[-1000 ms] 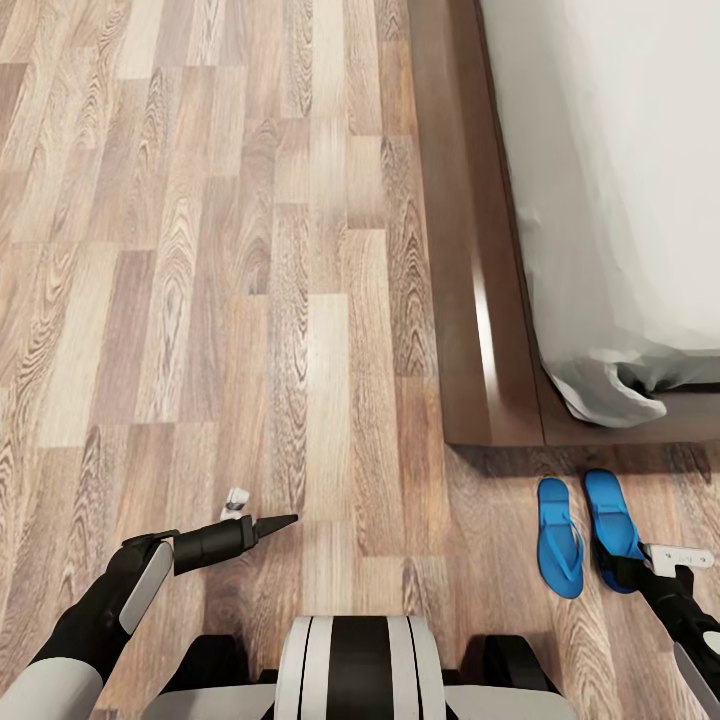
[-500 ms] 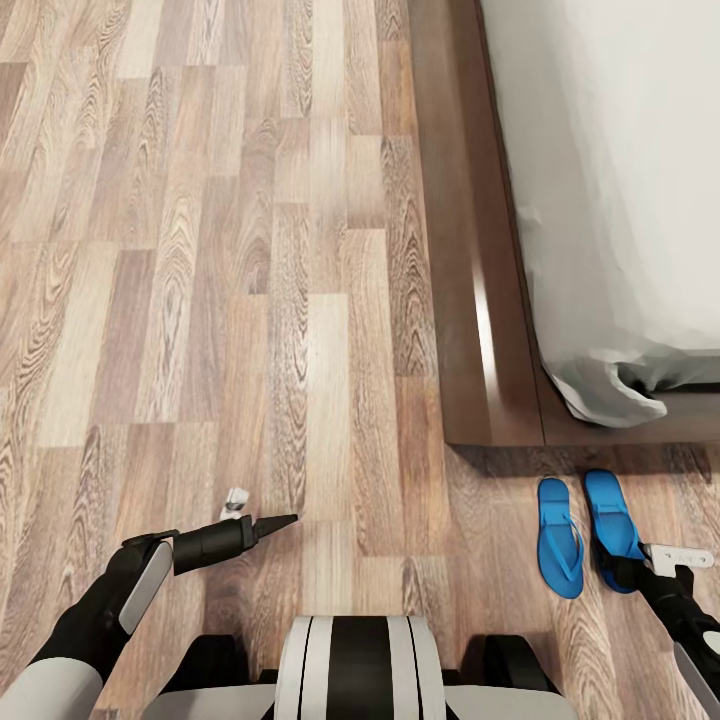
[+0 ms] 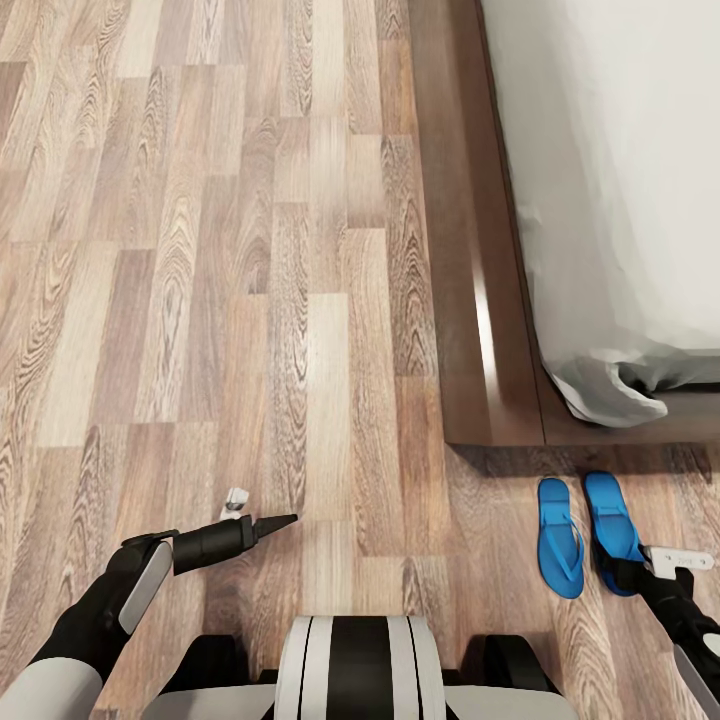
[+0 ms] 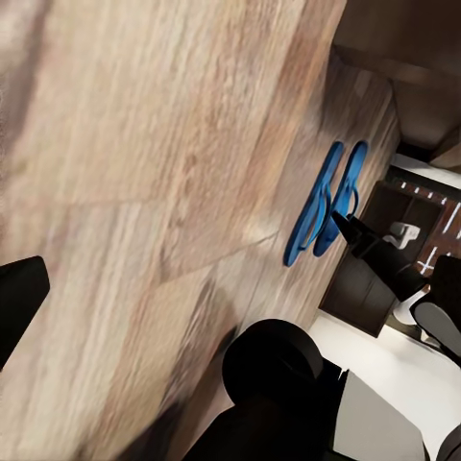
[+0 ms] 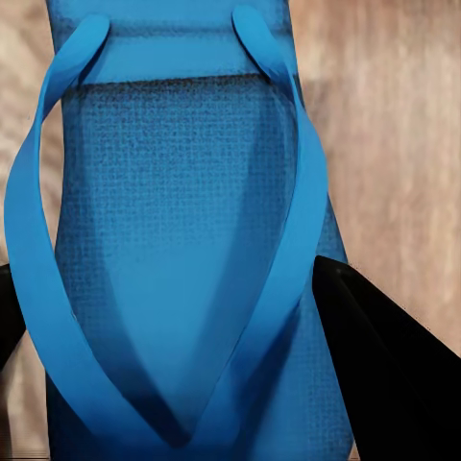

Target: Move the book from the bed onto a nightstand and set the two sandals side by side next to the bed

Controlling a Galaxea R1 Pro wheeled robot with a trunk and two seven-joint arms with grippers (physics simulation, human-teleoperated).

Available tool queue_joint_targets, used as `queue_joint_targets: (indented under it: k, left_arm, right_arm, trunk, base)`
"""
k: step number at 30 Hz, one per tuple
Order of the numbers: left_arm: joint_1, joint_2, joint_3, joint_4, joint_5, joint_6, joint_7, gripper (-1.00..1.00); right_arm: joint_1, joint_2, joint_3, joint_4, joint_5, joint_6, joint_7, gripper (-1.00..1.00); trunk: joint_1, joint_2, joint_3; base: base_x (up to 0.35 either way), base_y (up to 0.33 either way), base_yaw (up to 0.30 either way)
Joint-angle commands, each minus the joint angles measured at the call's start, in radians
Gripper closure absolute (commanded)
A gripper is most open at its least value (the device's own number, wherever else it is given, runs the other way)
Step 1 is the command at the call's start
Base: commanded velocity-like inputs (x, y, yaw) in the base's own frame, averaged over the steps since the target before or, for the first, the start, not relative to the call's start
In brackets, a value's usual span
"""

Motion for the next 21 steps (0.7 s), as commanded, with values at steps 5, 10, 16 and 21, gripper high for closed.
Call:
queue_joint_targets:
  k: [5, 10, 16, 21]
  left_arm:
    - [0.0, 0.0, 0.001, 0.0, 0.004, 0.007, -0.001, -1.0]
    - [0.0, 0.0, 0.002, 0.0, 0.004, 0.008, -0.001, -1.0]
    - [0.0, 0.0, 0.002, 0.0, 0.004, 0.008, -0.001, -1.0]
    - [0.0, 0.0, 0.002, 0.0, 0.004, 0.008, -0.001, -1.0]
  right_arm:
    - [0.0, 0.0, -0.002, 0.003, -0.011, -0.002, 0.007, 1.0]
    - [0.0, 0.0, -0.002, 0.02, -0.011, 0.001, 0.006, 1.0]
    - [-0.001, -0.001, -0.002, 0.114, -0.011, 0.018, 0.005, 1.0]
    - [-0.001, -0.001, -0.002, 0.125, -0.011, 0.05, 0.005, 1.0]
  trunk:
    - [0.0, 0.0, 0.0]
    - [0.0, 0.0, 0.0]
    - [0.0, 0.0, 0.0]
    - [0.0, 0.0, 0.0]
  base:
    - [0.0, 0.0, 0.0]
    - [0.0, 0.0, 0.0]
    - [0.0, 0.0, 0.0]
    - [0.0, 0.0, 0.0]
